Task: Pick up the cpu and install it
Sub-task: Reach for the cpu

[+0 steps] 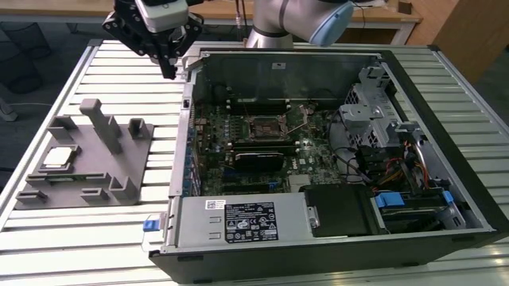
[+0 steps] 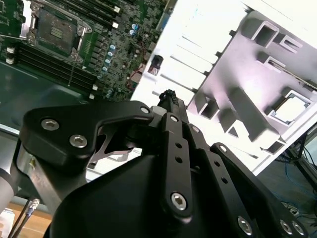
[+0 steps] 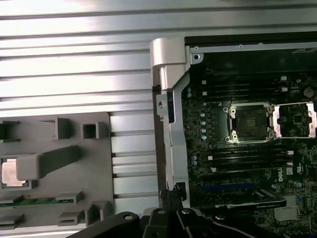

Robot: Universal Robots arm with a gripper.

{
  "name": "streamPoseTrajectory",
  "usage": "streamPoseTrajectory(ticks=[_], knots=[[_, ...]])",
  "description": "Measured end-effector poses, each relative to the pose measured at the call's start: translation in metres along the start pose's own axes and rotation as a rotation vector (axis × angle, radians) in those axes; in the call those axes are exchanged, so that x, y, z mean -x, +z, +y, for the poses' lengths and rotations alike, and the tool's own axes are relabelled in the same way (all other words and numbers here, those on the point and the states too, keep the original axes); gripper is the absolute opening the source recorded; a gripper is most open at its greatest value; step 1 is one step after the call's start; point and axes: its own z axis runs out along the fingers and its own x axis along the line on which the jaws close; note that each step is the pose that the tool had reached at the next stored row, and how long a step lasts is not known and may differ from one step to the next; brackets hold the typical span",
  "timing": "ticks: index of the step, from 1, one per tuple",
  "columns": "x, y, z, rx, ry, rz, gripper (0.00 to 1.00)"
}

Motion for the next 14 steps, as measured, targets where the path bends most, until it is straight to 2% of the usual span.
streamPoseTrajectory(ticks=[6, 14], knots=[[-0.0154, 0.0006, -0.0012, -0.0001, 0.000, -0.0001, 0.11], [-0.0407, 0.0034, -0.0032, 0.0000, 0.000, -0.0001, 0.11]])
